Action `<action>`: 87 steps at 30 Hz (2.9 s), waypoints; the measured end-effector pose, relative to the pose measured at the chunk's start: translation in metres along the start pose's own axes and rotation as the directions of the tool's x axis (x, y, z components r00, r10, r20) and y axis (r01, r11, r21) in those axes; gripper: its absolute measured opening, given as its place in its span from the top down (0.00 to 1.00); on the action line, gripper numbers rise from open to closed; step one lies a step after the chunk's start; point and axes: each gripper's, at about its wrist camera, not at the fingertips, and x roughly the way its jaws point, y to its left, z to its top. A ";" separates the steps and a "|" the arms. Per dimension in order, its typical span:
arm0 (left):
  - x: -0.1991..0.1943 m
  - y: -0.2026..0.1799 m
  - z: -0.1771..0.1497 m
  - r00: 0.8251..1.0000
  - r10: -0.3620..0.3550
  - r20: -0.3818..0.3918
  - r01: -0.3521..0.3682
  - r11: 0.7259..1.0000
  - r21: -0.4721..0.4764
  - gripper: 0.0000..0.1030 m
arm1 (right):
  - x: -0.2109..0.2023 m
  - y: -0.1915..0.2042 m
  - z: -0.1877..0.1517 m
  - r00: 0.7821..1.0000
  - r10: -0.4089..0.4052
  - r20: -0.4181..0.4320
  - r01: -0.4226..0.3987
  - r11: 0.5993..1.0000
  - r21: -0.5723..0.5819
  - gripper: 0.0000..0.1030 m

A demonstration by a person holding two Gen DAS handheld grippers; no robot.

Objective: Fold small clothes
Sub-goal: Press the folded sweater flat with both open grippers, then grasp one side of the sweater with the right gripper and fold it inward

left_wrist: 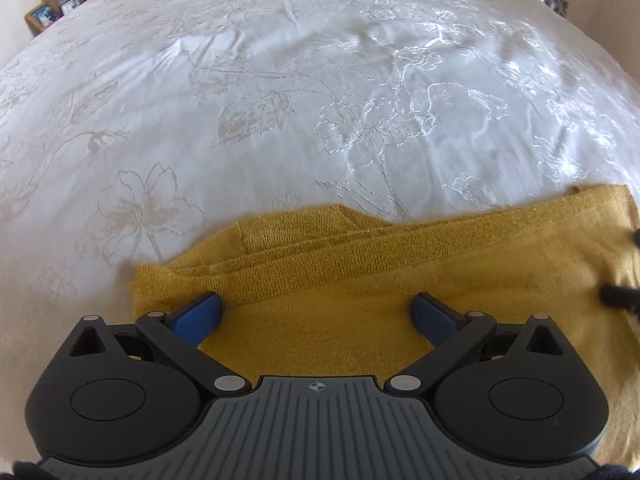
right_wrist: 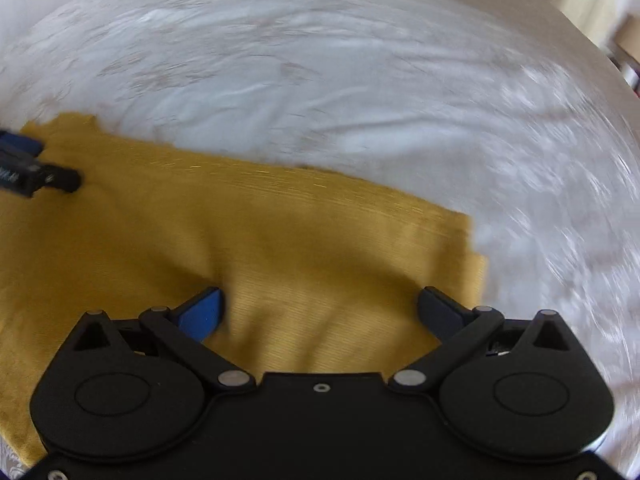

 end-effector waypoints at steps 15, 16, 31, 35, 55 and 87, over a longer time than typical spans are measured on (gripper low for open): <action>-0.091 -0.033 -0.085 1.000 -0.018 0.008 0.018 0.998 0.053 0.00 | -0.071 -0.011 -0.062 0.998 0.049 -0.029 -0.043 0.981 0.189 0.01; -0.090 -0.032 -0.095 1.000 -0.011 -0.018 0.012 0.998 0.057 0.00 | -0.072 -0.012 -0.072 0.998 0.038 -0.057 -0.026 0.979 0.201 0.01; -0.075 0.003 -0.139 0.994 -0.051 -0.097 0.039 0.992 -0.124 0.00 | -0.133 -0.070 -0.134 0.997 0.070 -0.025 -0.046 0.840 0.541 0.01; -0.081 -0.001 -0.149 0.994 -0.053 -0.099 0.036 0.985 -0.166 0.00 | -0.135 -0.080 -0.137 0.991 0.129 0.039 -0.127 0.789 0.601 0.01; -0.120 -0.050 -0.159 0.982 -0.020 -0.186 -0.049 0.932 -0.360 0.00 | -0.036 -0.126 -0.104 0.889 0.430 0.155 -0.428 0.665 0.612 0.00; 0.003 -0.100 -0.016 0.972 -0.112 -0.209 0.116 0.993 0.008 0.00 | -0.027 -0.112 -0.065 0.883 0.451 0.128 -0.426 0.660 0.619 0.77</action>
